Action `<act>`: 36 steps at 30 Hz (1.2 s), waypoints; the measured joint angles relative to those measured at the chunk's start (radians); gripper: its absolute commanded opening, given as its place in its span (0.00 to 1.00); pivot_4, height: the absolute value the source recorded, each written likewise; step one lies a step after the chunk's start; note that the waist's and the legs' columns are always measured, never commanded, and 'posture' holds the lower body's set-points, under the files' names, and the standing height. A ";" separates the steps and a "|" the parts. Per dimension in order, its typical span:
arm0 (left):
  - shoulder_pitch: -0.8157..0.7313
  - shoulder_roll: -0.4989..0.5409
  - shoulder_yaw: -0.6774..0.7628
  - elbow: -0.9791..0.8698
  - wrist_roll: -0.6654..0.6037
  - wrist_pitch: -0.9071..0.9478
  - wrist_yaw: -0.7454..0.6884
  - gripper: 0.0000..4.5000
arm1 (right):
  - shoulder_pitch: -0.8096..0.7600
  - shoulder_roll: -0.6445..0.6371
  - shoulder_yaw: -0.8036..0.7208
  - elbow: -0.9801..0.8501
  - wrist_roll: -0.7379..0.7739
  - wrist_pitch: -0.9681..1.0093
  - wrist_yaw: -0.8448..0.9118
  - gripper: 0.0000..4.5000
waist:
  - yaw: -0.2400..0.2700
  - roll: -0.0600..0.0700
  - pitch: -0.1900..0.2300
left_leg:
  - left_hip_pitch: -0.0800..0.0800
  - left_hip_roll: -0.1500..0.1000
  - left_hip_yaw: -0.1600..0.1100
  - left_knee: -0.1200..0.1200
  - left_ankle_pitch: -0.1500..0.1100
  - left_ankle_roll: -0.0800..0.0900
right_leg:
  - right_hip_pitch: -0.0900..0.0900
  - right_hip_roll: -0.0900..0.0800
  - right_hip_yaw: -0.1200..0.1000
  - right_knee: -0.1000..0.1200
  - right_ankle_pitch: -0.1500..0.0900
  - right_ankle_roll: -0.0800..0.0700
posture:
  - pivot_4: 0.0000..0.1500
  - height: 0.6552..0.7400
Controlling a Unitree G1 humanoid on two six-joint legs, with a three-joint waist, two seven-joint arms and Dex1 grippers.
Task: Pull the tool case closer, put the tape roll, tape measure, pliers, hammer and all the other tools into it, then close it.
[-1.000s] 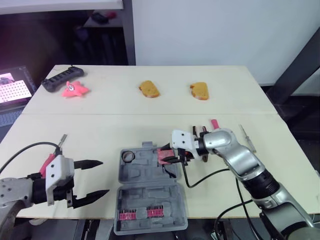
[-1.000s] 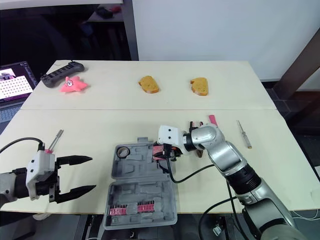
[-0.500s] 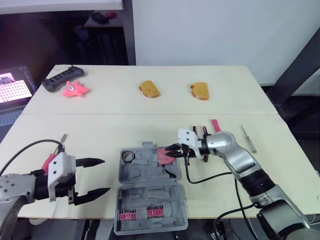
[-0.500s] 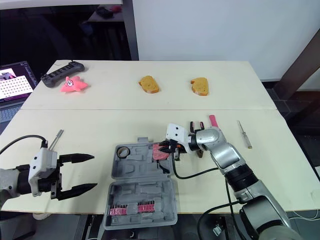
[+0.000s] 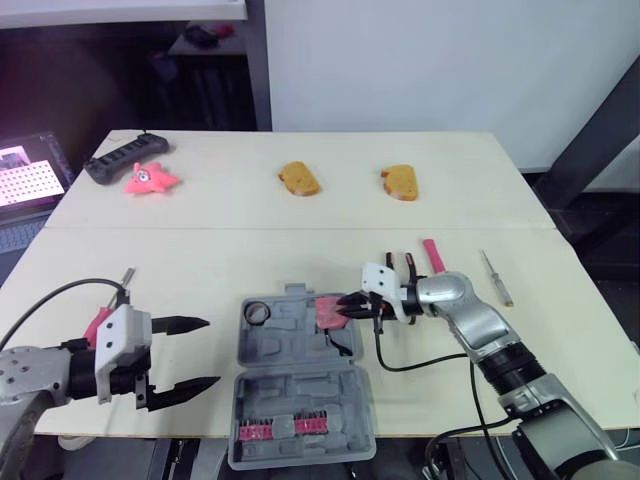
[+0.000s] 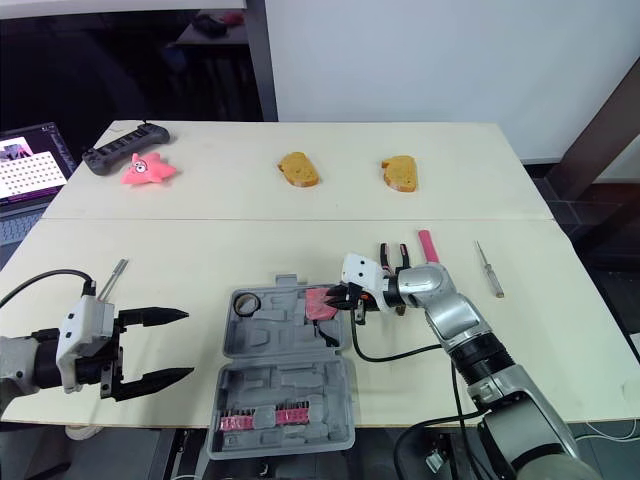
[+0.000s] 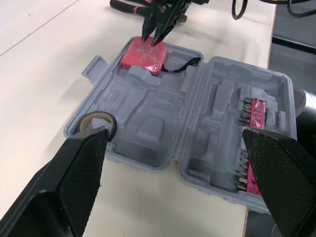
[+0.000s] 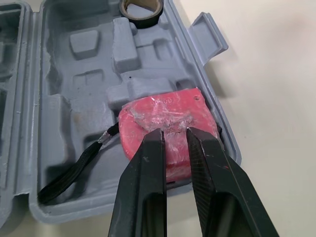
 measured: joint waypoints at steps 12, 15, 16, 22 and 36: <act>-0.018 0.019 -0.001 0.033 -0.003 0.016 -0.009 1.00 | 0.036 0.036 -0.042 0.100 0.033 -0.097 0.038 0.17 | 0.001 -0.003 -0.005 | 0.002 0.000 0.000 0.000 0.000 0.000 | 0.002 0.000 0.000 0.000 0.000 0.000 | 1.00 0.68; -0.033 0.014 0.002 0.058 -0.025 0.040 0.002 1.00 | 0.054 0.038 -0.070 0.060 0.083 -0.068 0.058 0.36 | 0.001 -0.002 -0.004 | 0.001 0.000 0.000 0.000 0.000 0.000 | 0.001 0.000 0.000 0.000 0.000 0.000 | 1.00 0.68; -0.039 0.010 0.004 0.068 -0.029 0.043 0.005 1.00 | 0.054 0.039 -0.086 0.044 0.099 -0.059 0.058 0.46 | 0.001 -0.002 -0.004 | 0.001 0.000 0.000 0.000 0.000 0.000 | 0.001 0.000 0.000 0.000 0.000 0.001 | 1.00 0.68; -0.056 -0.062 0.048 0.187 -0.022 -0.019 0.052 1.00 | 0.135 -0.009 -0.240 -0.154 0.220 0.017 0.027 0.99 | 0.004 -0.002 -0.005 | 0.000 0.000 -0.001 -0.001 0.000 0.000 | 0.001 0.000 0.000 0.000 0.001 0.003 | 1.00 0.68; 0.081 -0.219 0.316 0.520 -0.044 -0.175 0.149 1.00 | 0.719 -0.057 -0.762 -0.179 0.292 -0.158 -0.246 0.99 | 0.001 -0.005 -0.006 | 0.000 -0.001 0.000 0.000 0.000 0.000 | 0.002 0.000 0.001 -0.003 -0.001 0.000 | 1.00 0.68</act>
